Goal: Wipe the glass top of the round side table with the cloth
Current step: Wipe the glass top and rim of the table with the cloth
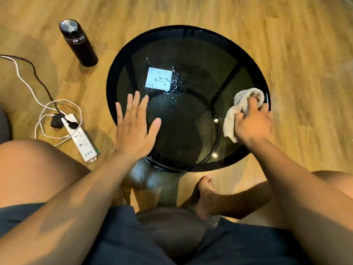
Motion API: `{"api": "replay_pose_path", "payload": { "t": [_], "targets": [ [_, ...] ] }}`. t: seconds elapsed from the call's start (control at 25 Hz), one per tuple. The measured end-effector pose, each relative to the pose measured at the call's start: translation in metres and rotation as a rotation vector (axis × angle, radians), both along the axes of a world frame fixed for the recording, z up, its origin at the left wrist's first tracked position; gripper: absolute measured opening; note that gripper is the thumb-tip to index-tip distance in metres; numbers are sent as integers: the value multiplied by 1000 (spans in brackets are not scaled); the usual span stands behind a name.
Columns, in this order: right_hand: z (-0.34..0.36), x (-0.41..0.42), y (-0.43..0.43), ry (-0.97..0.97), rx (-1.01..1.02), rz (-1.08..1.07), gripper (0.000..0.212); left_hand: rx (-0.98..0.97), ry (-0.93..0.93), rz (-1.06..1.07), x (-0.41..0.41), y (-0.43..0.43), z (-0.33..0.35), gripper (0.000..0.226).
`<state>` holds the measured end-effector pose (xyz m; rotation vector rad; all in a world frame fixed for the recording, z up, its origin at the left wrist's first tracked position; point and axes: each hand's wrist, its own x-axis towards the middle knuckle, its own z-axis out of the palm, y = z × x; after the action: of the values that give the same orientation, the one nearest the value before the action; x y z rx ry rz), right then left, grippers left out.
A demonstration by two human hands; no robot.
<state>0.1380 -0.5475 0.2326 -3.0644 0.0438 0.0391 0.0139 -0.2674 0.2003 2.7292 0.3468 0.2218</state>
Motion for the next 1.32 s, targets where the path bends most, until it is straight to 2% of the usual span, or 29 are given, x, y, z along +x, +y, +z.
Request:
{"api": "replay_pose_path", "payload": {
  "t": [0.16, 0.32, 0.4, 0.48, 0.6, 0.76, 0.88, 0.96, 1.04, 1.2, 1.32],
  "targets": [
    [0, -64, 55, -32, -31, 203, 47, -51, -54, -5, 0, 0, 0, 69],
    [-1, -151, 146, 2, 116, 470, 43, -195, -165, -10, -4, 2, -3, 64],
    [-2, -160, 157, 0, 177, 537, 47, -226, -186, 8, -5, 4, -4, 64],
    [-2, -146, 134, -12, 106, 629, 45, -223, -185, 10, -5, 4, -3, 64],
    [-5, -106, 65, -26, -23, 581, 47, -204, -144, 32, -3, 1, 0, 63],
    [-5, -28, -37, -25, -158, 234, 50, -177, -108, 48, -1, 1, -1, 63],
    [-9, 2, -48, -34, -109, -23, 46, -163, -93, 39, -1, 2, -1, 65],
    [-10, -10, -31, -46, -34, -77, 46, -167, -110, 43, -1, 1, -2, 66],
    [-9, -47, -1, -69, -19, -2, 46, -182, -121, 46, 1, 2, -3, 66],
    [-5, -149, 123, -48, 129, 342, 39, -219, -188, 9, -2, 3, -3, 63],
    [-1, -172, 171, -11, 166, 481, 32, -519, -283, 119, 6, 14, 5, 55]
  ]
}}
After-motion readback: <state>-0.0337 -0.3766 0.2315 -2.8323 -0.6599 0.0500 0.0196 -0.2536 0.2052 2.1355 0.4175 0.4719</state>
